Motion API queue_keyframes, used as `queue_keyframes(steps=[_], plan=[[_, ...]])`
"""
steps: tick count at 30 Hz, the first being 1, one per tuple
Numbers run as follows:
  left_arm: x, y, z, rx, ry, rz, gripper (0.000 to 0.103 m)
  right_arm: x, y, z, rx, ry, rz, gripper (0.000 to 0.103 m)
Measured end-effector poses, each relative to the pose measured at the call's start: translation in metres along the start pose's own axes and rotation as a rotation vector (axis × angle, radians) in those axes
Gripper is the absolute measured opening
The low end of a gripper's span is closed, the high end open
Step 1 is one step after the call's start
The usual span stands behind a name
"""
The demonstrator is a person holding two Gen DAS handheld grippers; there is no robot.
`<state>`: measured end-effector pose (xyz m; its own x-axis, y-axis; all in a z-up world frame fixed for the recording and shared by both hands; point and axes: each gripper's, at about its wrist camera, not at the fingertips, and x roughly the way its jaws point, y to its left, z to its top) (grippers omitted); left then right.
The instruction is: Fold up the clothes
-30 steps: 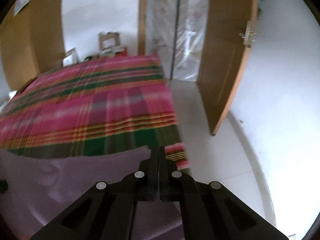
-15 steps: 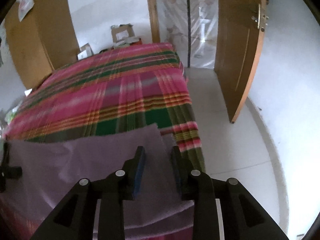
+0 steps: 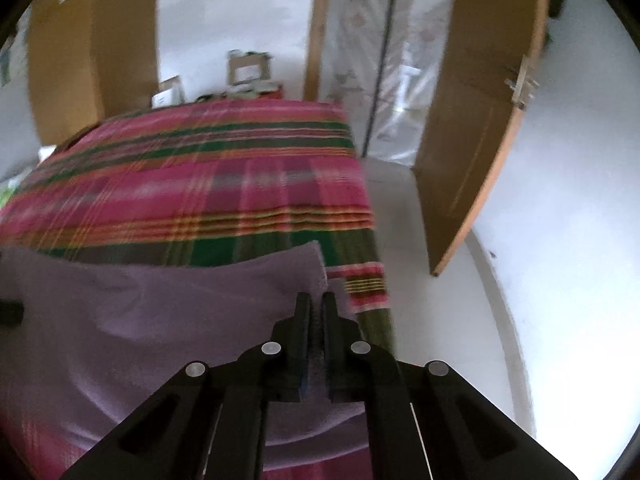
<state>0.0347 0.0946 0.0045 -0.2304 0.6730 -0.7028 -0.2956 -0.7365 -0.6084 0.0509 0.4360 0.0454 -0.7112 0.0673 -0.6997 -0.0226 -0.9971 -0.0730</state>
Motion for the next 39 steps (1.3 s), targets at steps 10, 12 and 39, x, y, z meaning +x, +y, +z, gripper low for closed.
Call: queue_keyframes(steps=[10, 12, 39], plan=[[0.001, -0.004, 0.0, 0.004, -0.004, 0.018, 0.032, 0.017, -0.007, 0.001, 0.048, 0.089, -0.021, 0.014], [0.002, -0.006, -0.001, 0.005, -0.007, 0.022, 0.032, 0.015, -0.012, 0.002, 0.079, 0.084, -0.005, 0.02], [0.009, -0.02, -0.002, 0.026, 0.02, 0.017, 0.034, -0.026, -0.078, -0.047, 0.55, 0.015, 0.204, 0.05]])
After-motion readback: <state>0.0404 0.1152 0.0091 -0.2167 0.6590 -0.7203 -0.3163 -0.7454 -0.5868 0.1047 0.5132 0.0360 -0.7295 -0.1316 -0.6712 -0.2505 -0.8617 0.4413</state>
